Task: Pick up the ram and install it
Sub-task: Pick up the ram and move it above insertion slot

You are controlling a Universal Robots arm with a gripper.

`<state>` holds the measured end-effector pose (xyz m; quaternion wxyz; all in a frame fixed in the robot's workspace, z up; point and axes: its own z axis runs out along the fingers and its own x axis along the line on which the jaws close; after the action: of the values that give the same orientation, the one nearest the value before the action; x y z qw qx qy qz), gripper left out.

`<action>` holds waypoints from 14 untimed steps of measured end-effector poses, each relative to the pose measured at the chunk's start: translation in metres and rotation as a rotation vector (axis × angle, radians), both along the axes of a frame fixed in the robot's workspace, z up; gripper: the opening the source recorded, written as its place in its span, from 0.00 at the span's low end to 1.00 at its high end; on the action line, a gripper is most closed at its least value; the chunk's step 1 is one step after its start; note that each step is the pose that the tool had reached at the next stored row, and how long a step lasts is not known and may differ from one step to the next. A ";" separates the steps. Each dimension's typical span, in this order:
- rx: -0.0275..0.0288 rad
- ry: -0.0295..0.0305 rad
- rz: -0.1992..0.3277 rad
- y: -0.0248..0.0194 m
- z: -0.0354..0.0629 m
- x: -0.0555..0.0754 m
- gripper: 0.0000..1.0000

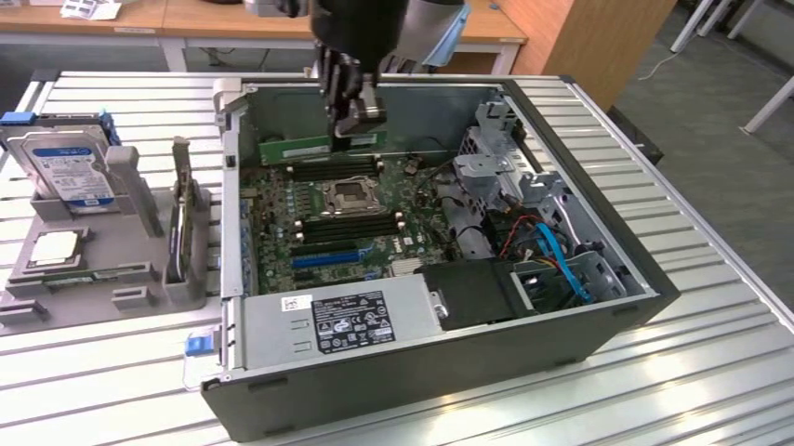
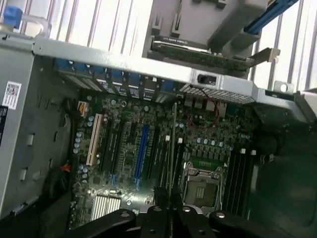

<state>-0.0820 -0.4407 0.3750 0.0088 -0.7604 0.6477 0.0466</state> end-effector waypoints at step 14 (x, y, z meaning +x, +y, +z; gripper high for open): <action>0.0047 -0.0003 -0.118 0.0000 -0.0002 0.023 0.14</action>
<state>-0.0595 -0.4407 0.3748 0.0134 -0.7207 0.6915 0.0475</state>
